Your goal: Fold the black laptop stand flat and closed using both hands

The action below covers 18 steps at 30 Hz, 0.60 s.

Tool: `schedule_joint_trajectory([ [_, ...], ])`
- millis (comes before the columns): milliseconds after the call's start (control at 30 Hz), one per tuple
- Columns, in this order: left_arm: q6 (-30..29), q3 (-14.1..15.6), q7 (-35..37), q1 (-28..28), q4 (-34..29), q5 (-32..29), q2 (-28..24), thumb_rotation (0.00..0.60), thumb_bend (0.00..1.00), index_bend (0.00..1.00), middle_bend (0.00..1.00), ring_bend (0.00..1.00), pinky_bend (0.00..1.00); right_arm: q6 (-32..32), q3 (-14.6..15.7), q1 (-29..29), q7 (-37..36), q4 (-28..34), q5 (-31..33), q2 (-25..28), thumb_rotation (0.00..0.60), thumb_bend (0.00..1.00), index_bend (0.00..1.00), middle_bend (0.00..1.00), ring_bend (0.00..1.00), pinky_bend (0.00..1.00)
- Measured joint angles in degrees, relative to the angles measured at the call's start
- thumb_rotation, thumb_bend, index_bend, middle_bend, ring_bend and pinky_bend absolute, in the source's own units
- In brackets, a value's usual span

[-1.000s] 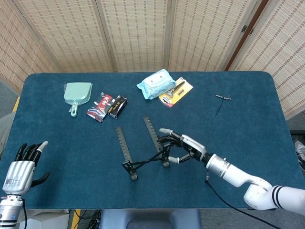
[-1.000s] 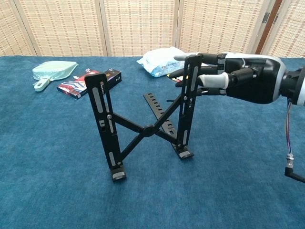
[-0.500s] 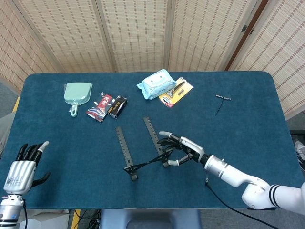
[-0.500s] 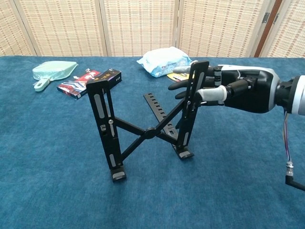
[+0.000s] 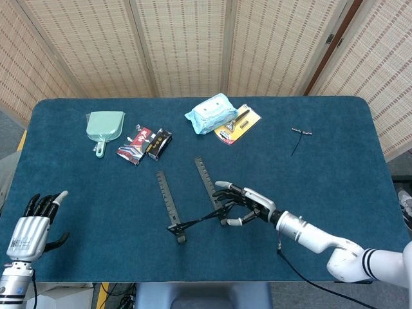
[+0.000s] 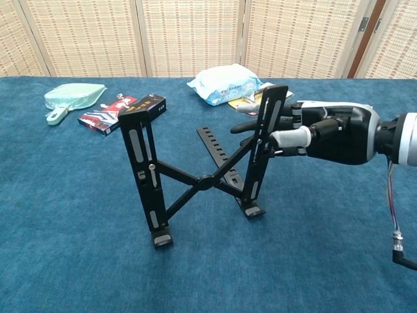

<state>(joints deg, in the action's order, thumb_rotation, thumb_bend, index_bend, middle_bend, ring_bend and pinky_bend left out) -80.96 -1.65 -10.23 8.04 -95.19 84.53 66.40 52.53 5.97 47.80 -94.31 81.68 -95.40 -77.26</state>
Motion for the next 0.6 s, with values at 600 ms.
schedule_joint_trajectory([
  [600, 9.2, 0.8, 9.2, 7.3, 3.6, 5.6, 0.2, 0.600, 0.21, 0.08, 0.14, 0.12, 0.01, 3.0, -1.2, -1.0, 3.1, 3.1, 1.4, 3.4, 0.600, 0.07, 0.03, 0.19, 0.17, 0.27],
])
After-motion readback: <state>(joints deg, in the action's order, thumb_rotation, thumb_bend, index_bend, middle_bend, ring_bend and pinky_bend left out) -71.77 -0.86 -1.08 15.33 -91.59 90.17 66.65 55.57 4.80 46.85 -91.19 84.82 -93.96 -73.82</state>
